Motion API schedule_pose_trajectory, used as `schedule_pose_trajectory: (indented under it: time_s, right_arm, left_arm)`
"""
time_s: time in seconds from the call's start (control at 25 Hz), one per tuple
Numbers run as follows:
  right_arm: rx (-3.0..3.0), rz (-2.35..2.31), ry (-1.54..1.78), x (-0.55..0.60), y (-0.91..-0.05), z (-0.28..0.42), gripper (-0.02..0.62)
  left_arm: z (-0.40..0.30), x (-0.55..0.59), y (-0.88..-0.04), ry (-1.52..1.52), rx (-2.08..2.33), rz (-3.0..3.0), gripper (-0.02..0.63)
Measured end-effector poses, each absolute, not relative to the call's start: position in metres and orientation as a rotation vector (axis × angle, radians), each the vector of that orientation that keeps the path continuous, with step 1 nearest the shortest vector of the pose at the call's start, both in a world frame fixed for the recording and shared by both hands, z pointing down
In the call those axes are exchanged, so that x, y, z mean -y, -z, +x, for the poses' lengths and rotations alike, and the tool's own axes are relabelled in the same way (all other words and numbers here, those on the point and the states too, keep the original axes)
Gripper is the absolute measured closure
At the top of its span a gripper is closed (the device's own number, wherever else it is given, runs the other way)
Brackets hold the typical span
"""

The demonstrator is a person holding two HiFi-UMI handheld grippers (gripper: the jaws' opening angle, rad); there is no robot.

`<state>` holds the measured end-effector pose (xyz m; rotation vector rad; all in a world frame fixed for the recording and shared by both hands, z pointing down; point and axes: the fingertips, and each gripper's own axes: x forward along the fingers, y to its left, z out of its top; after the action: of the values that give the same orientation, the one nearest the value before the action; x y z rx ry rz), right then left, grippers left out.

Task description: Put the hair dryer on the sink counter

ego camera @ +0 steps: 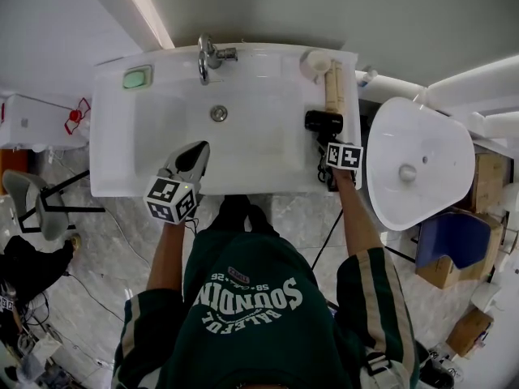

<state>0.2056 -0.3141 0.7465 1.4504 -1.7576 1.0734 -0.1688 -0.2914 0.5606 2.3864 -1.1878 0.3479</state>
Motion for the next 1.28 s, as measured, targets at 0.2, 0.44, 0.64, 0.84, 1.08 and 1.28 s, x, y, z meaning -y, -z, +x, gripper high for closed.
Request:
schedule_pose_trajectory:
  time_s: [0.2,0.44,0.64,0.84,1.08,1.28]
  right_arm:
    - [1.689,1.509,-1.04,0.31,-0.739,0.21,0.36]
    - [1.697,1.615,-0.973,0.307,-0.708,0.204,0.36]
    - [1.783,1.735,-0.887,0.314,-0.674,0.189,0.362]
    - [1.919,1.728,-0.824,0.328,-0.642,0.144,0.408]
    - [2.065,1.702,-0.759,0.345,-0.606,0.093,0.591]
    - [2.198,1.672,-0.688,0.365,-0.57,0.061,0.591]
  left_arm:
    - [-0.169,0.3,-0.562,-0.326,1.156,2.395,0.554]
    - [-0.174,0.318,-0.562,-0.317,1.103,2.417,0.554]
    - [-0.176,0.331,-0.559,-0.304,1.063,2.447,0.554]
    - [-0.184,0.341,-0.556,-0.299,1.043,2.467,0.554]
    - [-0.192,0.351,-0.552,-0.278,1.059,2.468,0.554]
    - [-0.193,0.359,-0.544,-0.268,1.092,2.467,0.554]
